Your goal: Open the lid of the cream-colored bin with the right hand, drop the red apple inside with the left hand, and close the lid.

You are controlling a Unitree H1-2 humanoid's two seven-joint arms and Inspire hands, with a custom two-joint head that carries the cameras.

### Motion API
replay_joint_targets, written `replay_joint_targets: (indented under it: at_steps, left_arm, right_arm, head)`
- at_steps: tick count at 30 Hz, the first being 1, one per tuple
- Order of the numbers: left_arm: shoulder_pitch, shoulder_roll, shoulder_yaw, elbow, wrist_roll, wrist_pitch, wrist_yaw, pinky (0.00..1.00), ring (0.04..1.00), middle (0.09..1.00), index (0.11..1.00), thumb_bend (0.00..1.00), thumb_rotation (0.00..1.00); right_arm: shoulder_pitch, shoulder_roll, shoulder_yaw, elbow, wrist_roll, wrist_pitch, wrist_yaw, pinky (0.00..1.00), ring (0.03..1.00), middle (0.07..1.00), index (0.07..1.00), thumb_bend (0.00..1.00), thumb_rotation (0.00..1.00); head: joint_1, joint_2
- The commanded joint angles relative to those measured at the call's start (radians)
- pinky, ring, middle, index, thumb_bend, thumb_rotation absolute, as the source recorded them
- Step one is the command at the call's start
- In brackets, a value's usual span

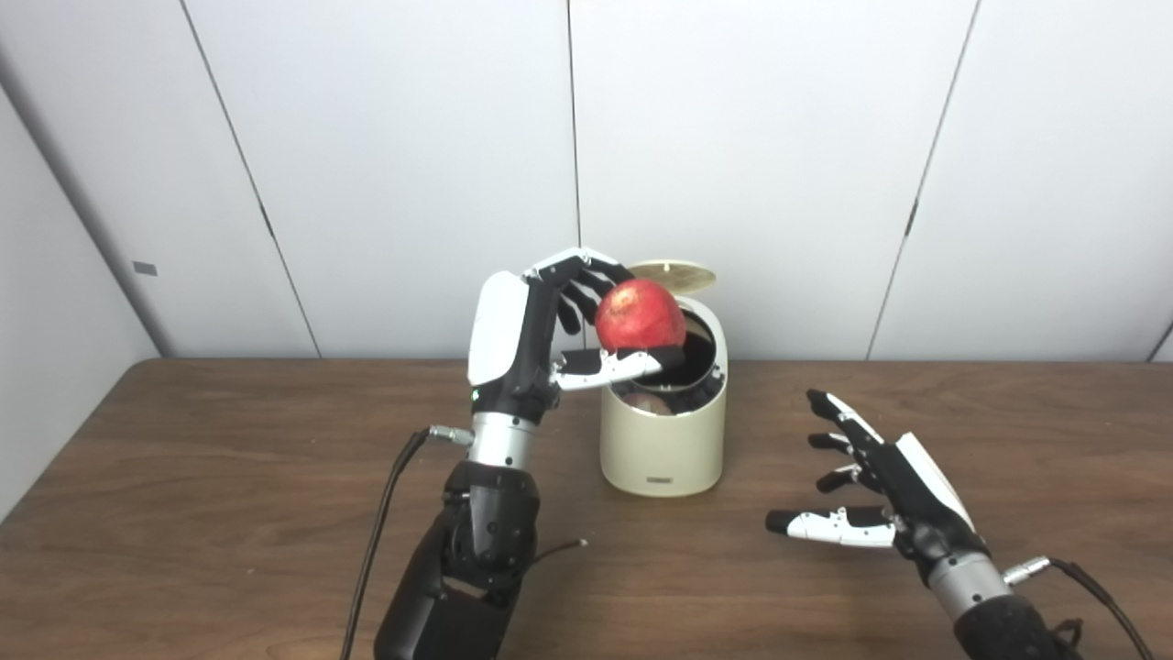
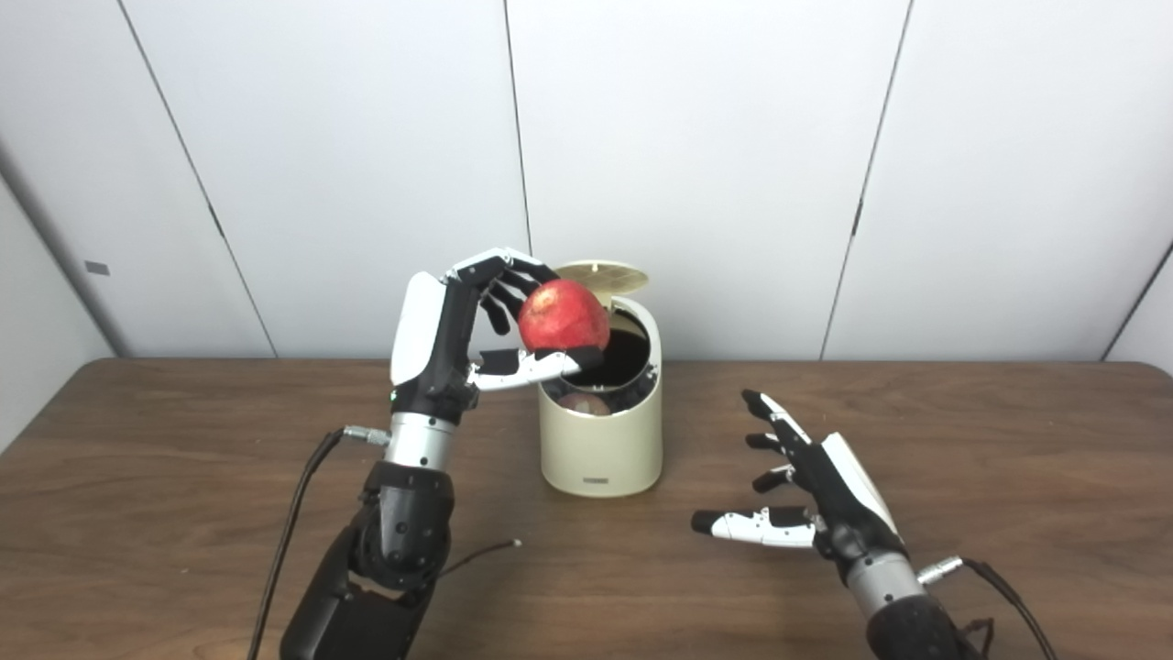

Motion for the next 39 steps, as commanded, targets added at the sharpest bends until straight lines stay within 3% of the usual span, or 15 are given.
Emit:
replay_joint_targets:
  at_steps: [1,12,21,25,29,30,32,33,35,39]
  left_arm:
    - [-0.059,-0.003,-0.003,0.013,0.022,-0.036,0.043,0.28,0.384,0.465,0.49,0.53,0.0]
    - [-0.094,0.005,-0.039,0.199,0.117,-0.12,0.22,0.26,0.369,0.438,0.492,0.53,0.0]
    - [-0.124,-0.001,-0.064,0.317,0.122,-0.157,0.297,0.22,0.33,0.405,0.5,0.52,0.0]
    - [-0.127,-0.005,-0.074,0.334,0.113,-0.137,0.28,0.25,0.364,0.417,0.506,0.52,0.0]
    - [-0.131,0.011,-0.094,0.324,0.109,-0.071,0.183,0.33,0.44,0.451,0.525,0.52,0.0]
    - [-0.132,0.019,-0.104,0.32,0.118,-0.053,0.16,0.37,0.486,0.472,0.596,0.54,0.0]
    - [-0.132,0.033,-0.12,0.311,0.128,-0.024,0.13,0.46,0.566,0.603,0.705,0.86,0.12]
    - [-0.13,0.038,-0.126,0.304,0.129,-0.013,0.117,0.48,0.588,0.636,0.738,0.91,0.14]
    - [-0.126,0.046,-0.135,0.29,0.128,0.003,0.098,0.51,0.621,0.684,0.79,0.96,0.18]
    - [-0.121,0.05,-0.142,0.281,0.123,0.011,0.095,0.51,0.622,0.71,0.811,0.97,0.2]
  right_arm:
    - [-0.031,-0.001,-0.01,-0.043,0.004,-0.009,-0.007,0.62,0.847,0.934,0.949,0.84,0.28]
    - [-0.023,0.016,-0.013,-0.053,0.006,-0.015,-0.017,0.61,0.839,0.933,0.941,0.84,0.27]
    - [-0.013,0.022,-0.012,-0.059,-0.012,-0.016,-0.022,0.66,0.837,0.929,0.931,0.84,0.3]
    - [-0.009,0.021,-0.013,-0.06,-0.014,-0.019,-0.022,0.66,0.827,0.92,0.925,0.85,0.31]
    - [-0.009,0.02,-0.013,-0.062,-0.016,-0.016,-0.02,0.66,0.824,0.916,0.924,0.85,0.31]
    - [-0.008,0.02,-0.014,-0.062,-0.014,-0.017,-0.02,0.66,0.827,0.918,0.924,0.85,0.31]
    - [-0.006,0.019,-0.016,-0.061,-0.009,-0.023,-0.019,0.67,0.833,0.922,0.924,0.85,0.31]
    - [-0.005,0.018,-0.017,-0.058,-0.005,-0.027,-0.02,0.67,0.836,0.923,0.924,0.85,0.31]
    - [-0.004,0.016,-0.016,-0.052,-0.006,-0.037,-0.022,0.67,0.833,0.919,0.919,0.85,0.31]
    - [-0.005,0.016,-0.01,-0.058,-0.016,-0.028,-0.018,0.64,0.82,0.911,0.916,0.84,0.32]
  head:
    - [0.0,0.002]
    - [-0.008,0.001]
    - [-0.012,0.005]
    - [-0.015,0.008]
    - [-0.015,0.008]
    - [-0.014,0.008]
    - [-0.012,0.008]
    - [-0.012,0.008]
    - [-0.012,0.007]
    - [-0.013,0.007]
